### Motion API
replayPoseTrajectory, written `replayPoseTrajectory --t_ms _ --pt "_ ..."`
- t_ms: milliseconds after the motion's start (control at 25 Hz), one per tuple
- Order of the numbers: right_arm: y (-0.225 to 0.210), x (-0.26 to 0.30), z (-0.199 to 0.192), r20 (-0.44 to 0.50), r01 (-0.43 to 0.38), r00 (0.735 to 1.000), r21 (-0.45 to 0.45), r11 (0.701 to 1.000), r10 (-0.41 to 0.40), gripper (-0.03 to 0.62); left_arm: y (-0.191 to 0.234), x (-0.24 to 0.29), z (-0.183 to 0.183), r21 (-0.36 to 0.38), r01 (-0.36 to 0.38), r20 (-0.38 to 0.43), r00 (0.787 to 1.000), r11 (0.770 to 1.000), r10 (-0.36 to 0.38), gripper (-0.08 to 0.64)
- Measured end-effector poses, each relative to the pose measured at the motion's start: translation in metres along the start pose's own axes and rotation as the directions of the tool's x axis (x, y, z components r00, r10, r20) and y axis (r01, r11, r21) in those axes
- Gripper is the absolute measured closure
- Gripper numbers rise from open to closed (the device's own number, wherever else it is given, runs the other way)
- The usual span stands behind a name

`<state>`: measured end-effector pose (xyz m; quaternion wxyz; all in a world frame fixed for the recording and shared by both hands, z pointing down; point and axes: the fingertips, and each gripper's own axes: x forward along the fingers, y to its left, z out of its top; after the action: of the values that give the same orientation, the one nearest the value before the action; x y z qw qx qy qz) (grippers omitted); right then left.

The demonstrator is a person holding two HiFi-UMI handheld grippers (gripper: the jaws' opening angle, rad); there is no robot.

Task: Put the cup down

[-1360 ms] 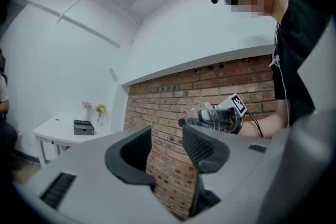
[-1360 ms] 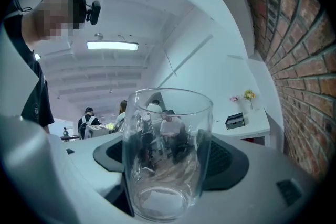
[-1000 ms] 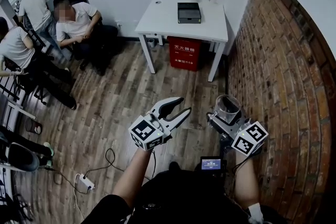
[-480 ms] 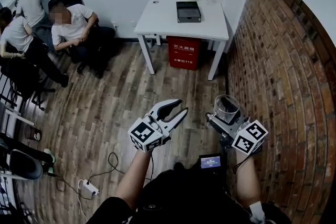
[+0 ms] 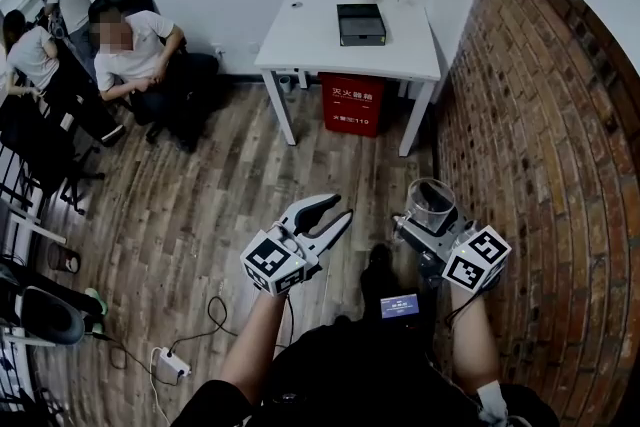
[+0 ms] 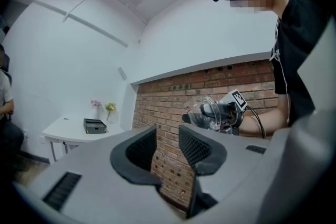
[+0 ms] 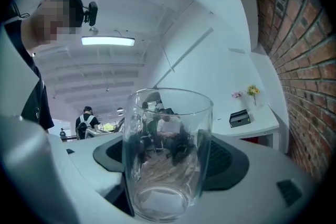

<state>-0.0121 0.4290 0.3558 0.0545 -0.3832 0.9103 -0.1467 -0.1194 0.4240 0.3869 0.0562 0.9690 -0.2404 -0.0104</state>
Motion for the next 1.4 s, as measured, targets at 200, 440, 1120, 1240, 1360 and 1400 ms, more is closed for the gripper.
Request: replayPoseTrajectory --t_ms 200,440,1120,1240,1360,1400 --pt "-0.042 0.020 0.000 0.009 -0.012 1.000 0.023 1.000 0.012 0.192 0.031 0.027 -0.011 -0.005 -0.022 -0.021 1.000 1.000 0.021 0.422" --pt "-0.114 0.054 0.018 0.011 -0.030 1.000 0.032 0.999 0.030 0.192 0.085 0.087 -0.012 -0.020 -0.044 -0.047 0.998 0.999 0.043 0.422" --pt "-0.294 0.141 0.084 -0.013 -0.079 0.997 -0.005 0.997 0.079 0.192 0.215 0.256 0.029 0.014 -0.097 -0.015 0.995 0.995 0.097 0.422" --pt "-0.311 0.149 0.090 -0.018 -0.092 0.996 -0.009 0.996 0.092 0.192 0.231 0.270 0.030 0.002 -0.116 -0.005 0.993 0.993 0.116 0.422" --pt "-0.321 0.158 0.090 -0.027 -0.102 0.994 -0.009 0.995 0.101 0.192 0.239 0.277 0.029 0.010 -0.116 -0.017 0.993 0.993 0.116 0.422" --pt "-0.322 0.160 0.090 -0.028 -0.104 0.994 -0.008 0.995 0.103 0.192 0.241 0.277 0.028 0.011 -0.117 -0.021 0.993 0.993 0.117 0.422"
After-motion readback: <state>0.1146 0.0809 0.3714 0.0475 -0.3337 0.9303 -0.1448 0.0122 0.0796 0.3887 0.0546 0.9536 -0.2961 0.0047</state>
